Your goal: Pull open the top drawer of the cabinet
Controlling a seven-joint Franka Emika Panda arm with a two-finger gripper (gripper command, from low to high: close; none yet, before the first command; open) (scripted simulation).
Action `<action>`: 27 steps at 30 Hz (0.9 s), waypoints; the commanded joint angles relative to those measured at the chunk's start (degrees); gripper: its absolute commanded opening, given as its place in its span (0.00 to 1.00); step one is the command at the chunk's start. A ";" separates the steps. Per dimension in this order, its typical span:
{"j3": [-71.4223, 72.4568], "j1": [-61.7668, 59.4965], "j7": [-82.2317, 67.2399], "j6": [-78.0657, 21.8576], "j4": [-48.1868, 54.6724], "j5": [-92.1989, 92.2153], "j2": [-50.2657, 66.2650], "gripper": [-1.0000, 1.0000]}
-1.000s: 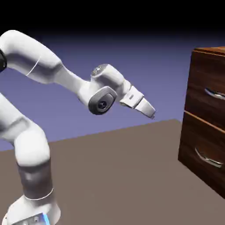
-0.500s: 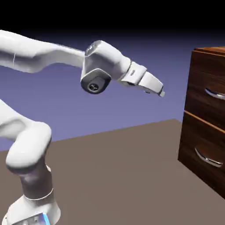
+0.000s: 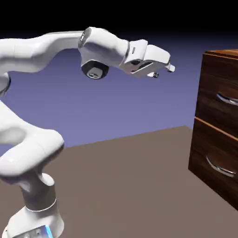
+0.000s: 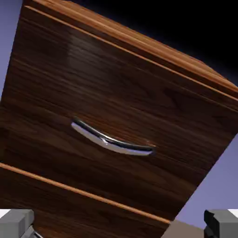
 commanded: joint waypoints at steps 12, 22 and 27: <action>13.75 -20.22 -29.90 -9.04 6.91 29.18 -9.40 0.50; 25.20 -37.07 -54.82 -16.58 12.67 53.50 -17.23 0.50; 30.93 -45.49 -67.28 -20.35 15.55 65.66 -21.15 0.50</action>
